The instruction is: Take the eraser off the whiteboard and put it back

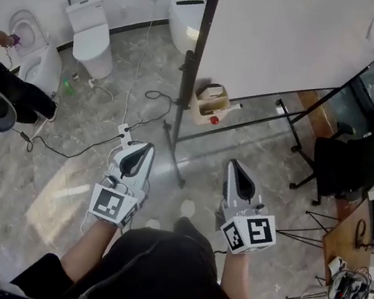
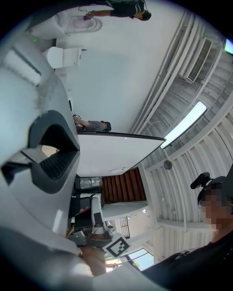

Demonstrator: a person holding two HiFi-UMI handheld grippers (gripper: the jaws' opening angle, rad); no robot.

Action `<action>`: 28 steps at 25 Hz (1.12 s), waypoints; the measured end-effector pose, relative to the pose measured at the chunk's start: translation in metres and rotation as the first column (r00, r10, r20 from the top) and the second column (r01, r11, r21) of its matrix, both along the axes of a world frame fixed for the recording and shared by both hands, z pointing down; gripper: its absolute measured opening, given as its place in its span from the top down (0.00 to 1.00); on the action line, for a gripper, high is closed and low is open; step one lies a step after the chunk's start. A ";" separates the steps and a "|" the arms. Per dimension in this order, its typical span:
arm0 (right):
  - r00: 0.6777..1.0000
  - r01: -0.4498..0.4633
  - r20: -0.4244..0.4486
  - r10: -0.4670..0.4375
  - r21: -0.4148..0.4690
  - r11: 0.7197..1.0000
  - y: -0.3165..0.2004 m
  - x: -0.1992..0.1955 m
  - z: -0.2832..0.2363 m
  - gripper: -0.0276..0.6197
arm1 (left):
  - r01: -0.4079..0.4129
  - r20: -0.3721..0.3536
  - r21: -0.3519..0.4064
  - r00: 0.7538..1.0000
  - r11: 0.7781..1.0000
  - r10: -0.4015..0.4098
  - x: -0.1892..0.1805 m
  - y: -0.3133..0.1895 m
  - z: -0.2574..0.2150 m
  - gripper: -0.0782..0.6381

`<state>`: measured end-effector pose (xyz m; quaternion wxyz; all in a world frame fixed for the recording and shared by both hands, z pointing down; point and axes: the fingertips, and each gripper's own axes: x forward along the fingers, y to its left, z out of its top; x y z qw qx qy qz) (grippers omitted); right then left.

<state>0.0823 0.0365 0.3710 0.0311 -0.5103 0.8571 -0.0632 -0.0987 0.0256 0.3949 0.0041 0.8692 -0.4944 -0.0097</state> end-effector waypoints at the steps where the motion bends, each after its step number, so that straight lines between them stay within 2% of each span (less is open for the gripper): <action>1: 1.000 0.013 -0.002 -0.013 0.000 1.000 -0.008 0.003 0.000 0.94 | 0.009 -0.001 0.002 1.000 1.000 -0.009 0.003 -0.006 -0.001 0.88; 9: 0.996 0.091 -0.003 -0.092 -0.023 0.996 -0.062 0.025 0.011 0.94 | 0.060 0.009 0.015 0.998 0.998 -0.060 0.035 -0.049 -0.007 0.88; 17: 0.980 0.194 -0.038 -0.196 -0.046 0.980 -0.101 0.030 0.027 0.94 | 0.117 0.028 0.018 0.993 0.993 -0.117 0.064 -0.081 -0.005 0.88; 28: 0.968 0.242 -0.048 -0.245 -0.055 0.969 -0.147 0.028 0.030 0.94 | 0.191 0.020 0.000 0.981 0.982 -0.191 0.065 -0.105 -0.005 0.88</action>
